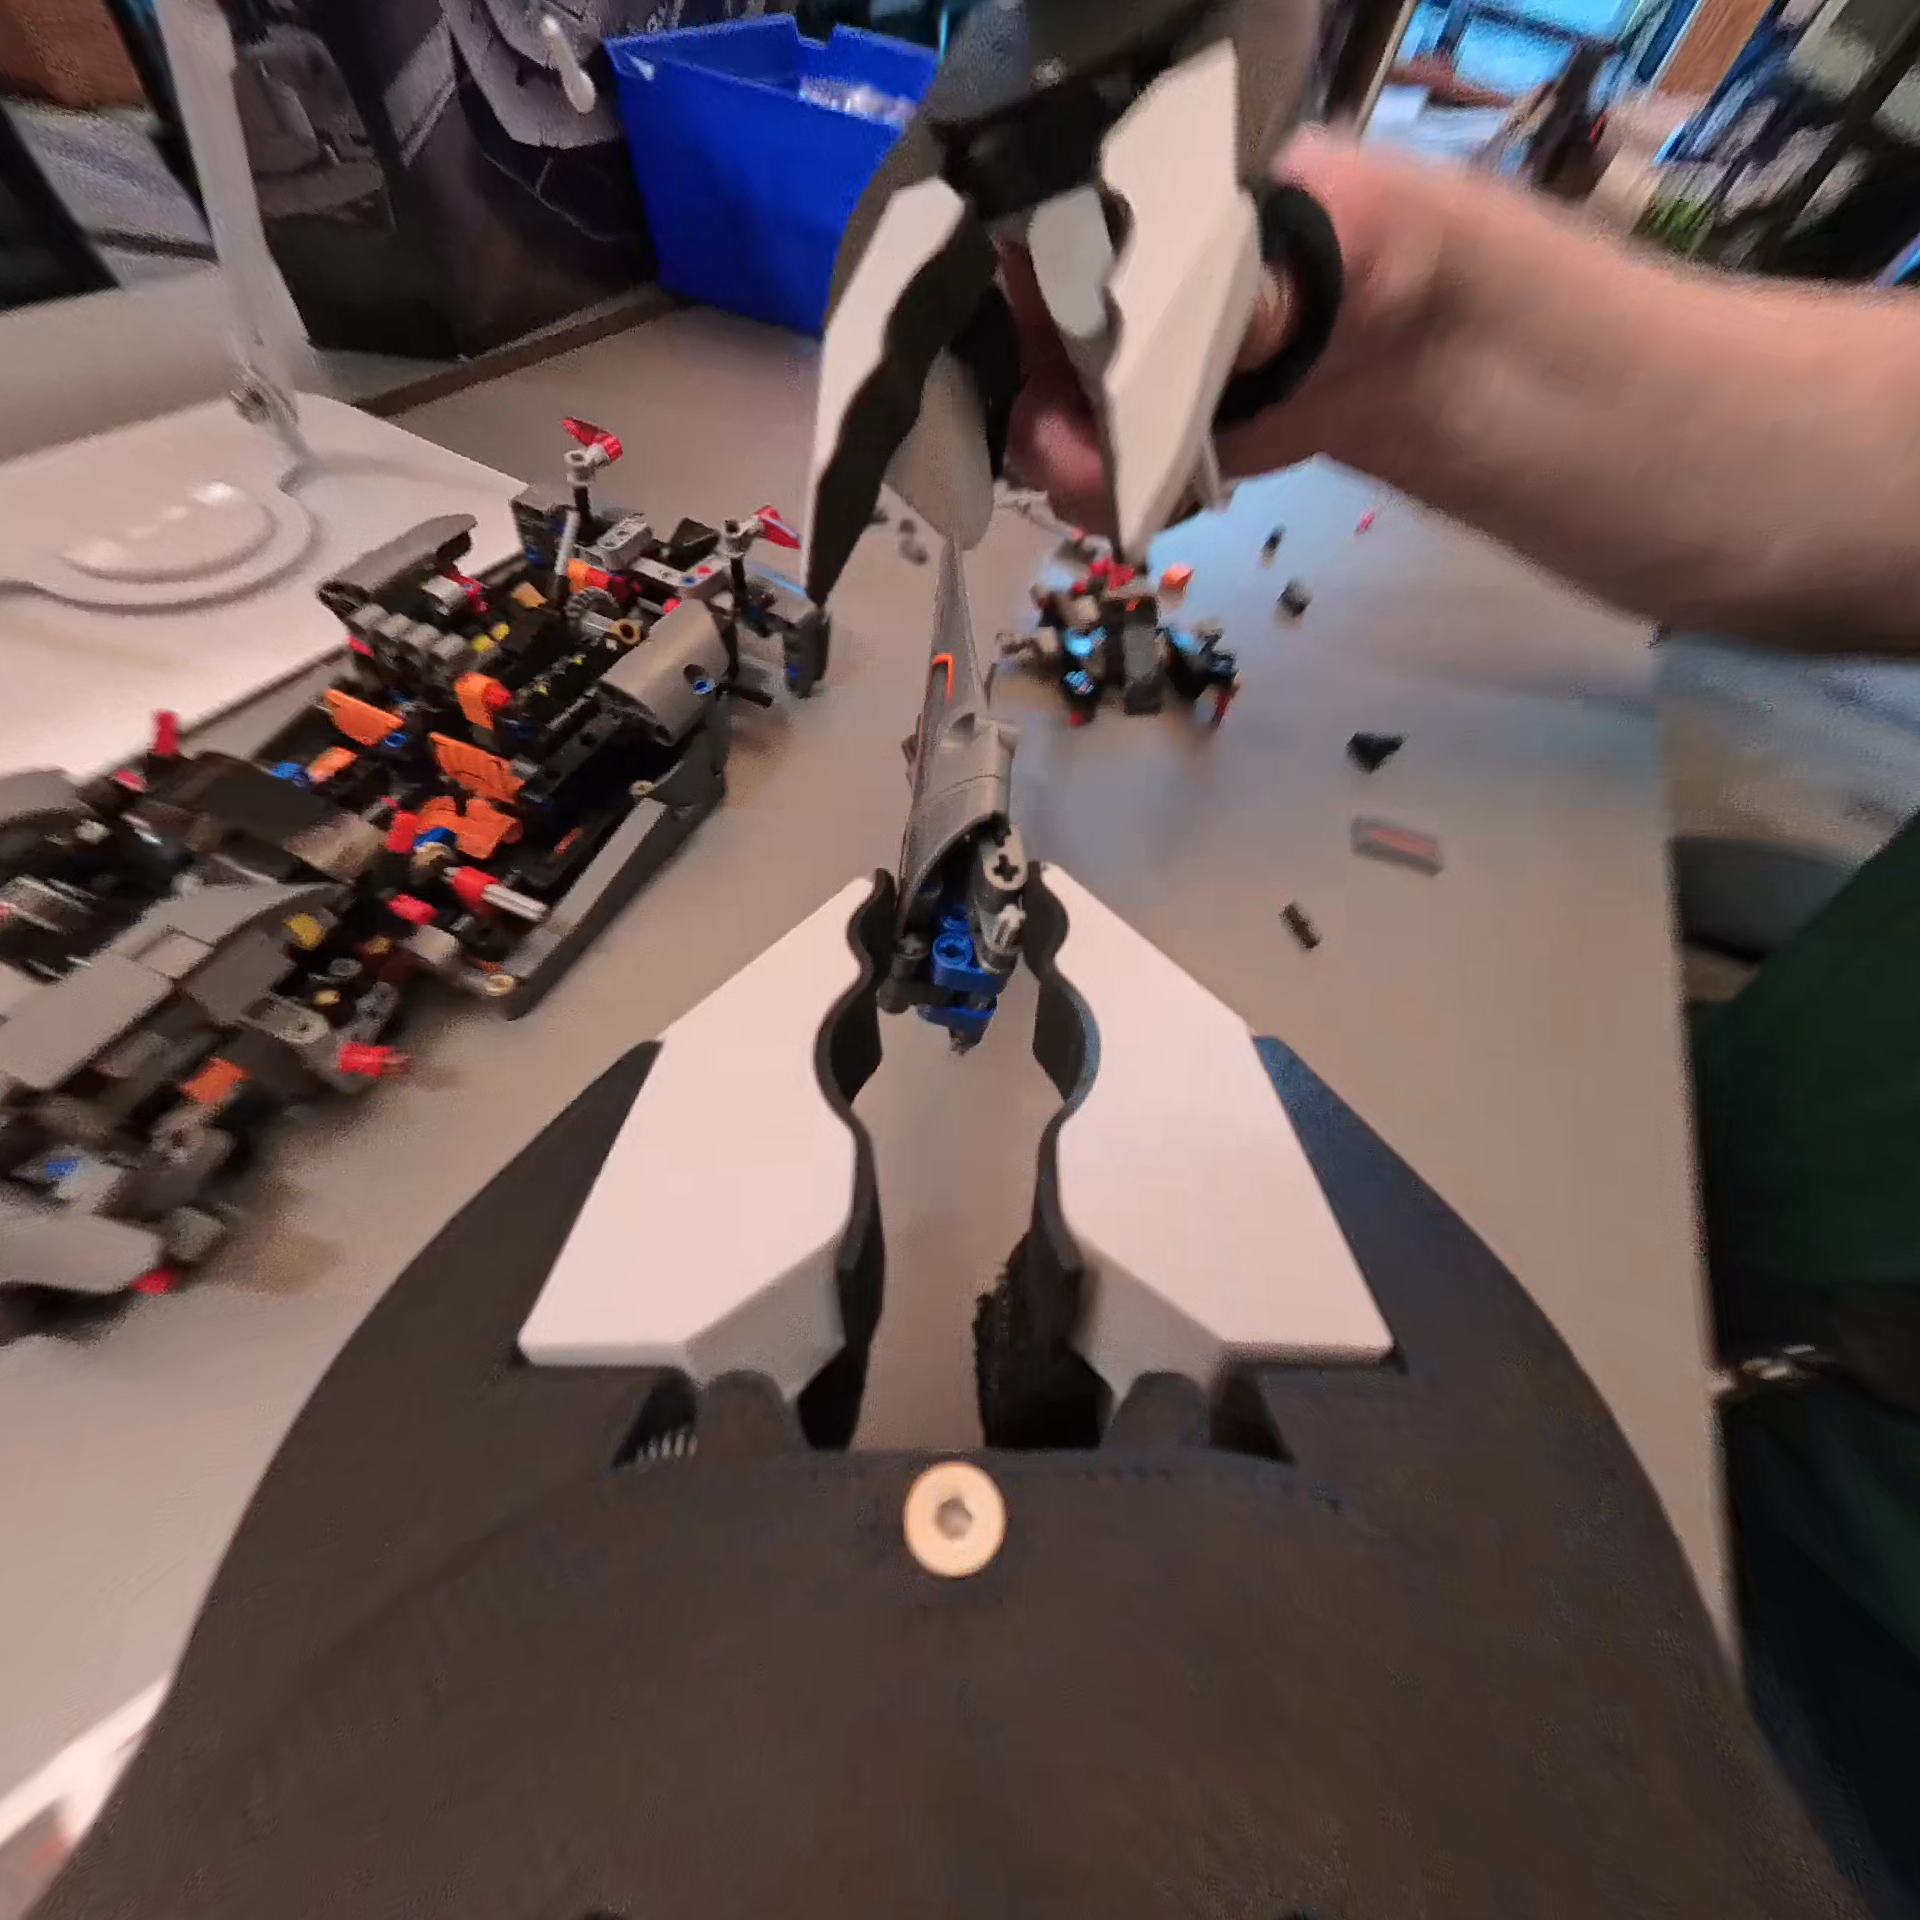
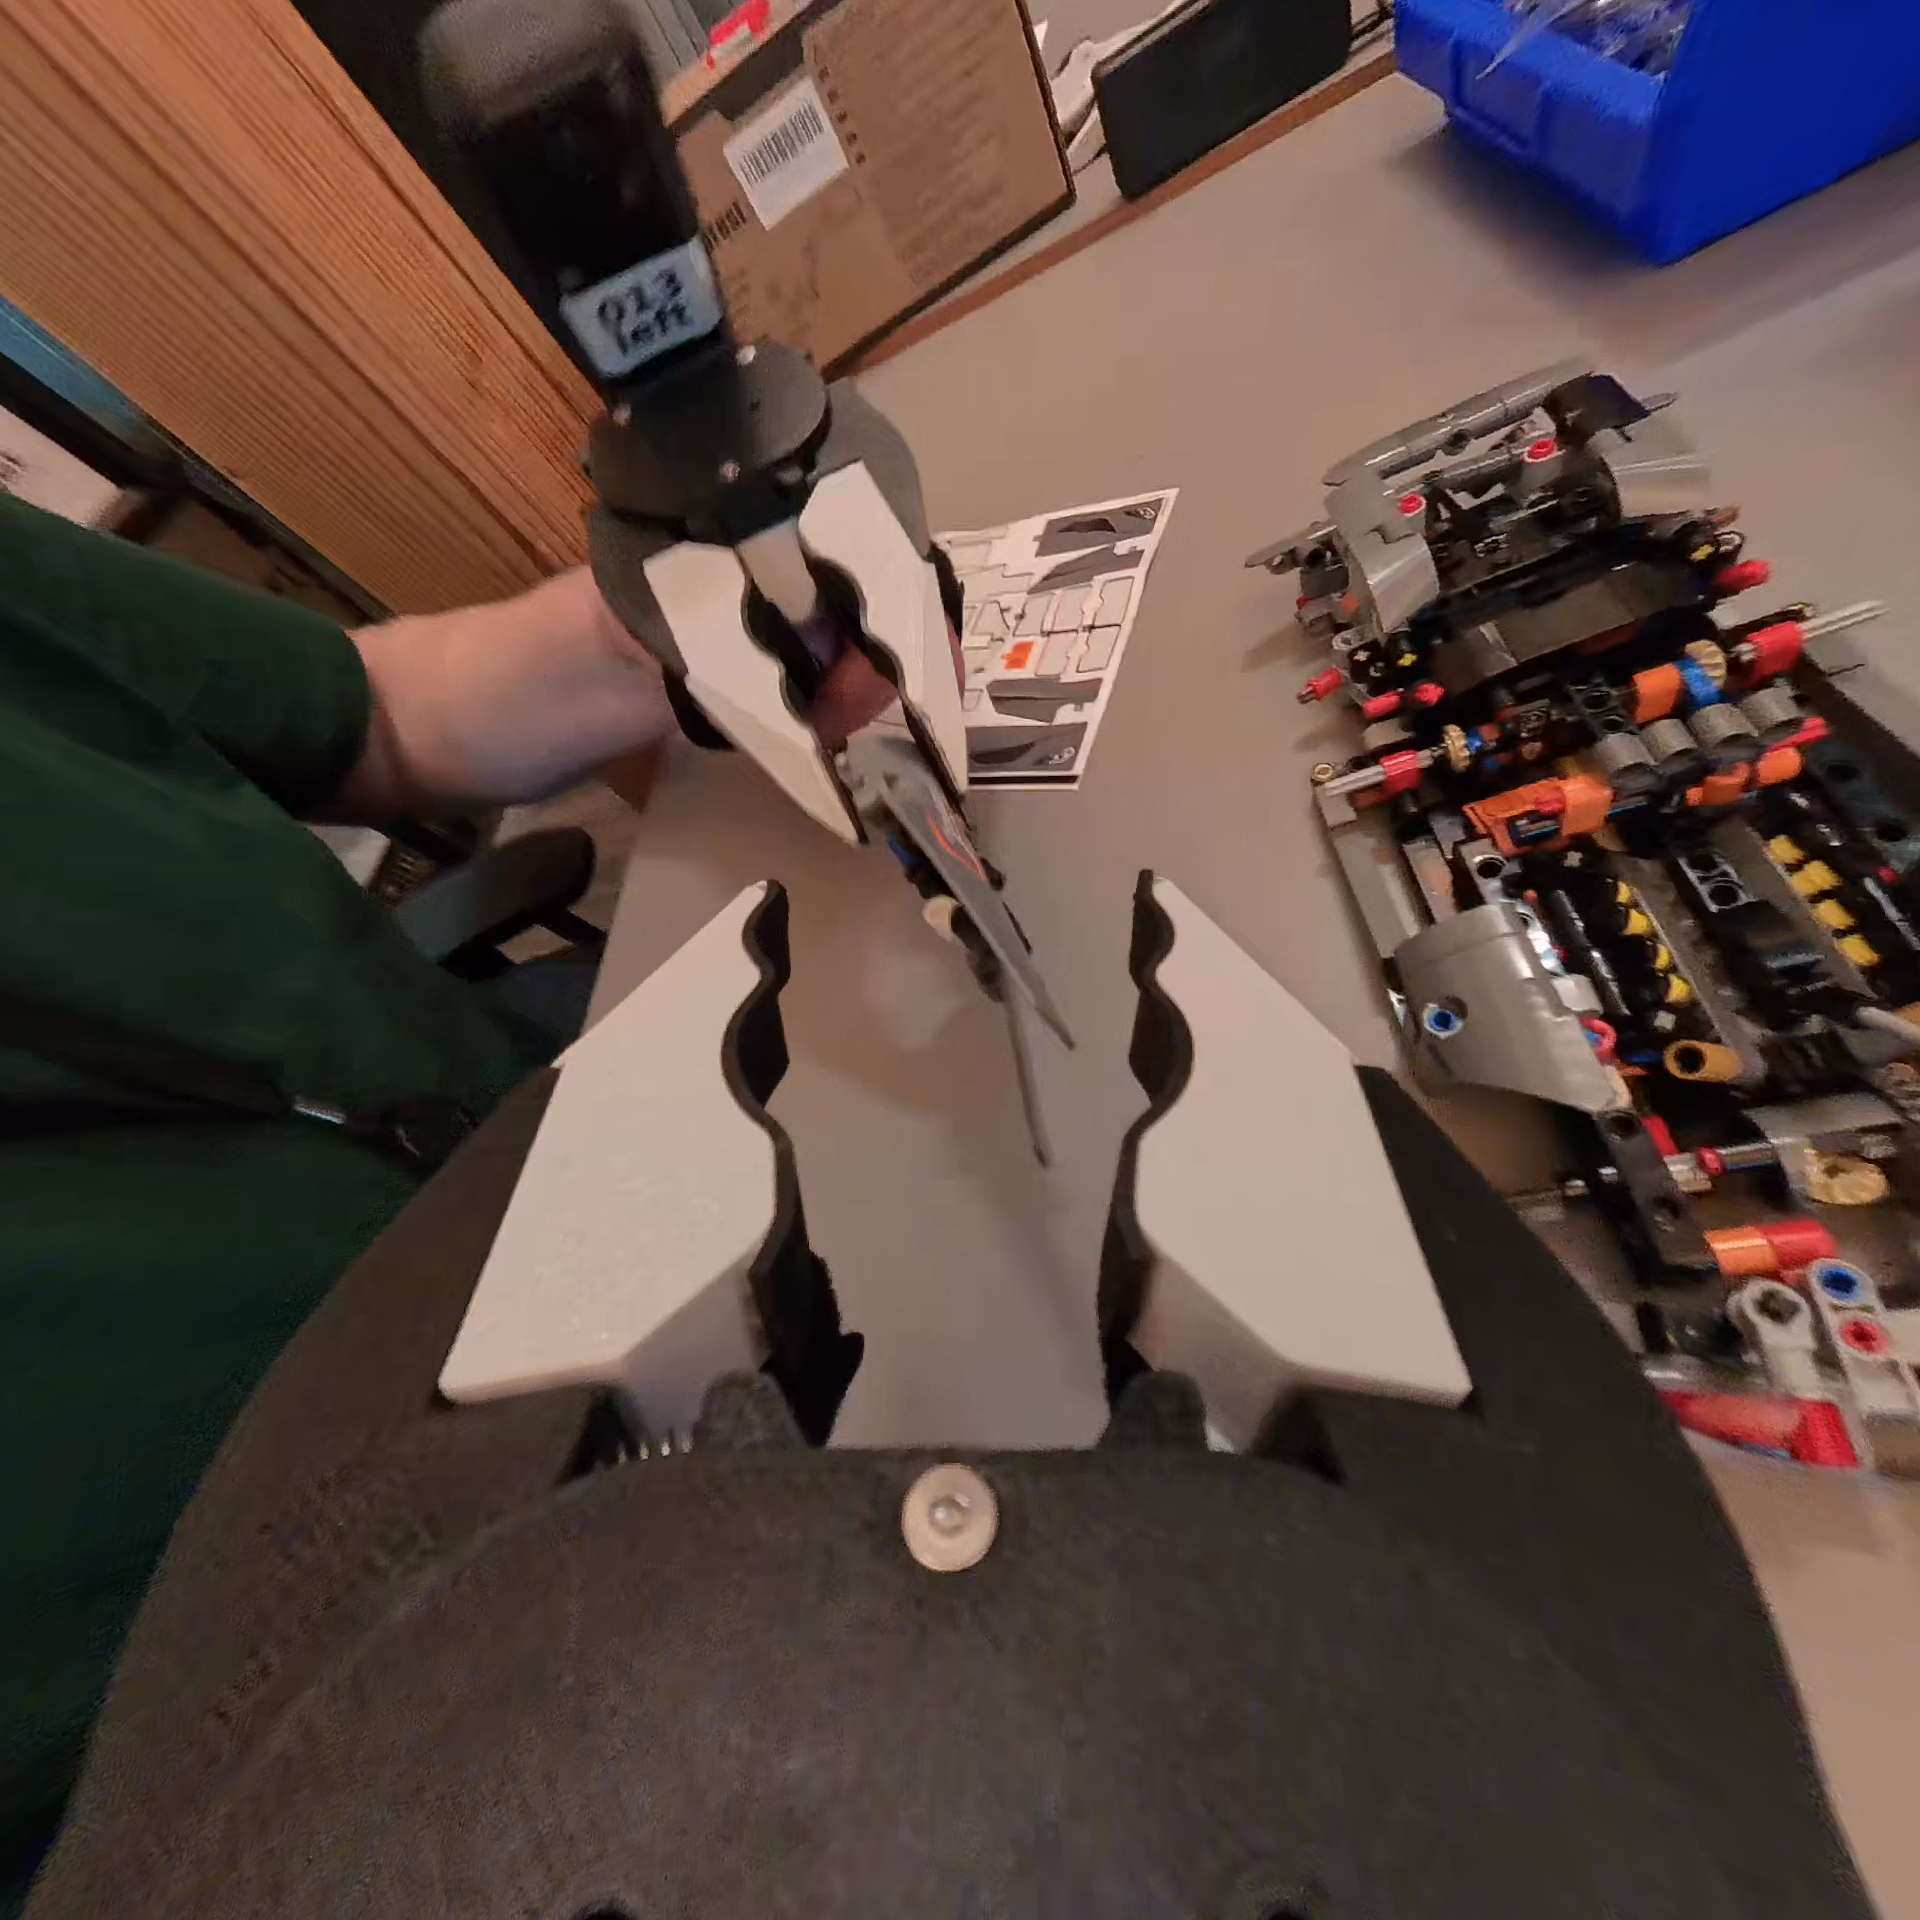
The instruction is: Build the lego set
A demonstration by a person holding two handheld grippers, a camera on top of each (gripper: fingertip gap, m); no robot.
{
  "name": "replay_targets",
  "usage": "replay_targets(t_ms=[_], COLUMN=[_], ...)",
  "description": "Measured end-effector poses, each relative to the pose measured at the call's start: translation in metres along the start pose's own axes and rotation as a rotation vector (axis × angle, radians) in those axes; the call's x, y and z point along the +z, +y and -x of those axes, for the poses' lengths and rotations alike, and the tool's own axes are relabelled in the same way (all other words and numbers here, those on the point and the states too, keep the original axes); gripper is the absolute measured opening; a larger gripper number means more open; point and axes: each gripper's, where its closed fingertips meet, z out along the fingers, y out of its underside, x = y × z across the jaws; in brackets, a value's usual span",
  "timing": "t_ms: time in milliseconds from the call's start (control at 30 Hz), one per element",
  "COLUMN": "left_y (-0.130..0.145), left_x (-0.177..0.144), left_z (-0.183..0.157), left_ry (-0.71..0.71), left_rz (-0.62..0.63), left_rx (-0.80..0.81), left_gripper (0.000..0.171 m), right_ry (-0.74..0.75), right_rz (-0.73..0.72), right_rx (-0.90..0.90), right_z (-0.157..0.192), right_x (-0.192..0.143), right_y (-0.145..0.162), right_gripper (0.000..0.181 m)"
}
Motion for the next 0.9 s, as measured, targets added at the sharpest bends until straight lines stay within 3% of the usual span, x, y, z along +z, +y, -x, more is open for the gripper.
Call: replay_targets(t_ms=[167, 367, 533, 700, 900], left_y=[-0.018, -0.029, -0.031, -0.031, -0.012], left_x=[-0.005, -0.008, -0.009, -0.013, -0.006], left_z=[-0.008, -0.012, -0.012, -0.013, -0.015], left_ry=[0.195, 0.305, 0.300, 0.243, 0.140], left_rz=[-0.125, -0.199, -0.229, -0.229, -0.110], left_rx=[-0.282, -0.439, -0.466, -0.427, -0.342], left_gripper=[0.022, 0.022, 0.022, 0.052, 0.039], right_ry=[0.025, -0.069, -0.114, -0.161, -0.144], right_rz=[0.083, 0.079, 0.035, -0.037, 0.018], right_rx=[-0.075, -0.007, 0.073, 0.175, 0.208], right_z=[0.010, 0.023, 0.029, 0.034, 0.035], right_x=[0.003, 0.010, 0.011, 0.008, 0.020], right_y=[0.016, 0.026, 0.029, 0.026, 0.041], right_gripper=[0.057, 0.006, 0.005, 0.005, 0.005])
